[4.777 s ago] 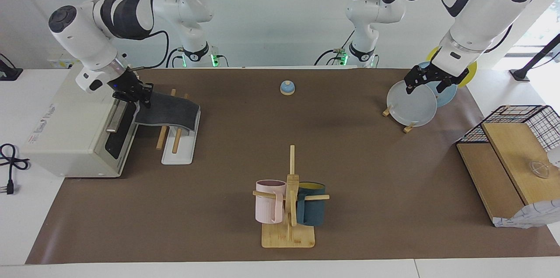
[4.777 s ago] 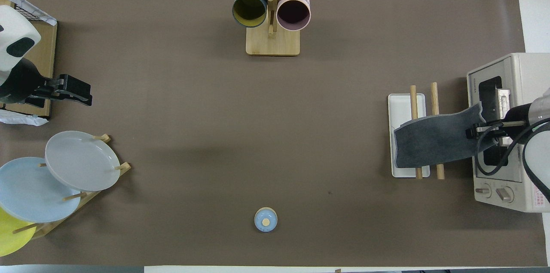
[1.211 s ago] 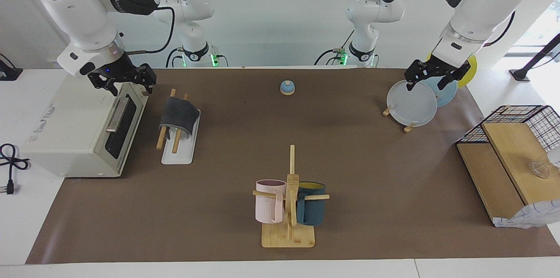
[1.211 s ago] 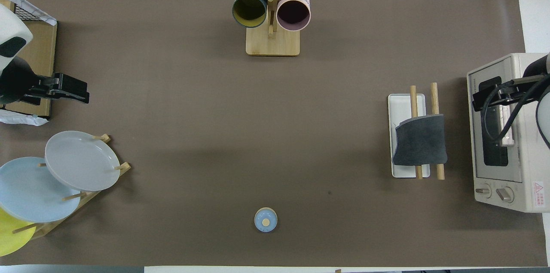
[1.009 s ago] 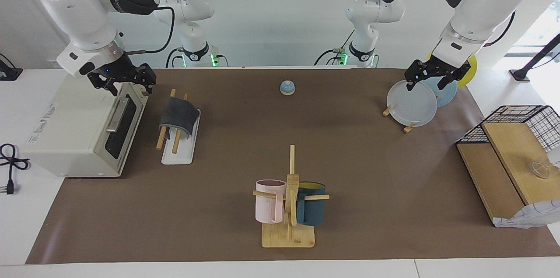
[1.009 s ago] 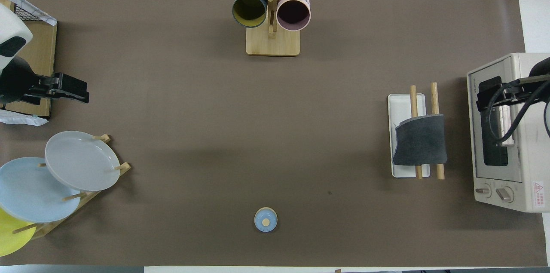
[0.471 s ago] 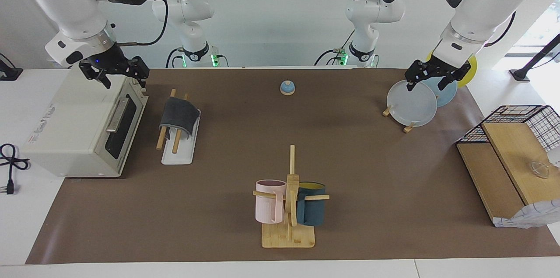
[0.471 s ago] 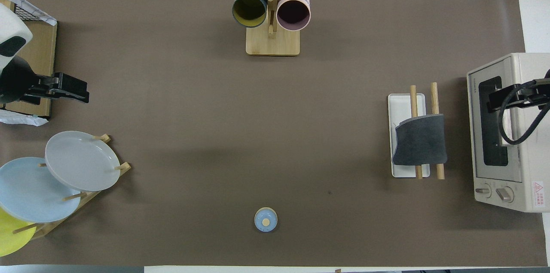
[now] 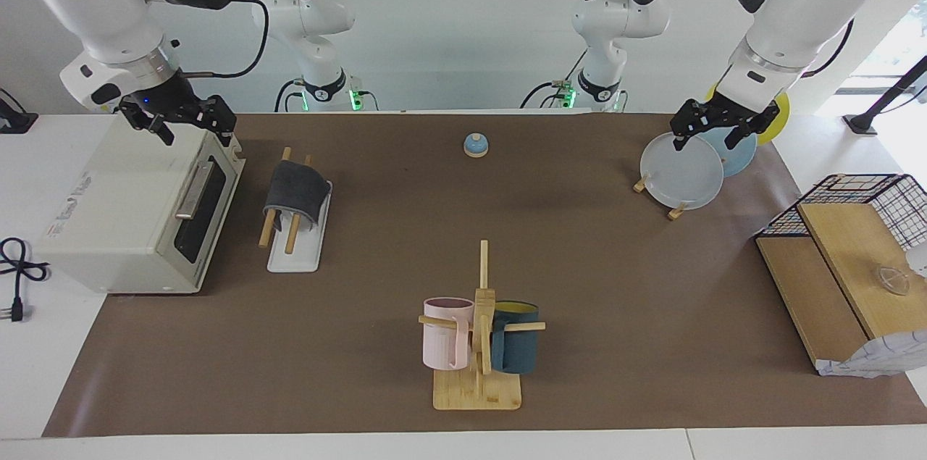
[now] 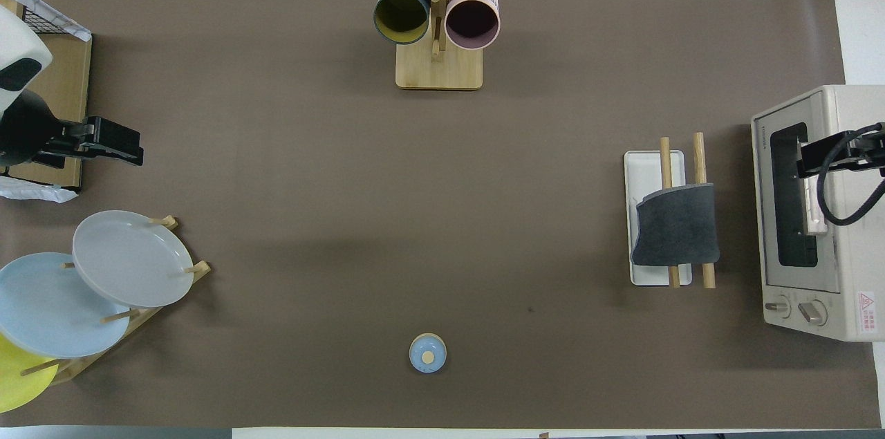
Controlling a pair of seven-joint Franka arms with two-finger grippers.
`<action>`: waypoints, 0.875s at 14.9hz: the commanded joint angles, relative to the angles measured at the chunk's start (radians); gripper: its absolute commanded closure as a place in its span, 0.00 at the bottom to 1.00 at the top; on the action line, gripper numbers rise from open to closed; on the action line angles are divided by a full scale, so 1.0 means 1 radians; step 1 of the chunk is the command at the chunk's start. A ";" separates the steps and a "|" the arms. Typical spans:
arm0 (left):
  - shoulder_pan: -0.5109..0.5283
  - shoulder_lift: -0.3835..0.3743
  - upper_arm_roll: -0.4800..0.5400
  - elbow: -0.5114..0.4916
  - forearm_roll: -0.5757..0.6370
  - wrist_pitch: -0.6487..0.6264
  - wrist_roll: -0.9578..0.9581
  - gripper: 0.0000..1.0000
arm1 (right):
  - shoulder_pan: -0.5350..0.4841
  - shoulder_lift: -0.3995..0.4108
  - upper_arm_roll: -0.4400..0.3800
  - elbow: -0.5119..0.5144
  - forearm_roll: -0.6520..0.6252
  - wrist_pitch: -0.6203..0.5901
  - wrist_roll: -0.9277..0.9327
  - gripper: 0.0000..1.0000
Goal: Fold towel and hang on rack
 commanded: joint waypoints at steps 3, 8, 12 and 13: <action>0.010 -0.014 -0.008 -0.013 0.010 0.006 0.003 0.00 | -0.009 -0.015 0.008 -0.008 0.004 0.003 0.002 0.00; 0.010 -0.014 -0.008 -0.013 0.010 0.006 0.001 0.00 | 0.001 -0.020 0.008 -0.011 0.004 -0.002 -0.001 0.00; 0.010 -0.014 -0.008 -0.013 0.010 0.006 0.001 0.00 | 0.004 -0.018 0.028 0.000 0.006 0.002 -0.001 0.00; 0.010 -0.014 -0.008 -0.013 0.010 0.006 0.003 0.00 | 0.002 -0.017 0.032 0.001 0.004 0.005 0.001 0.00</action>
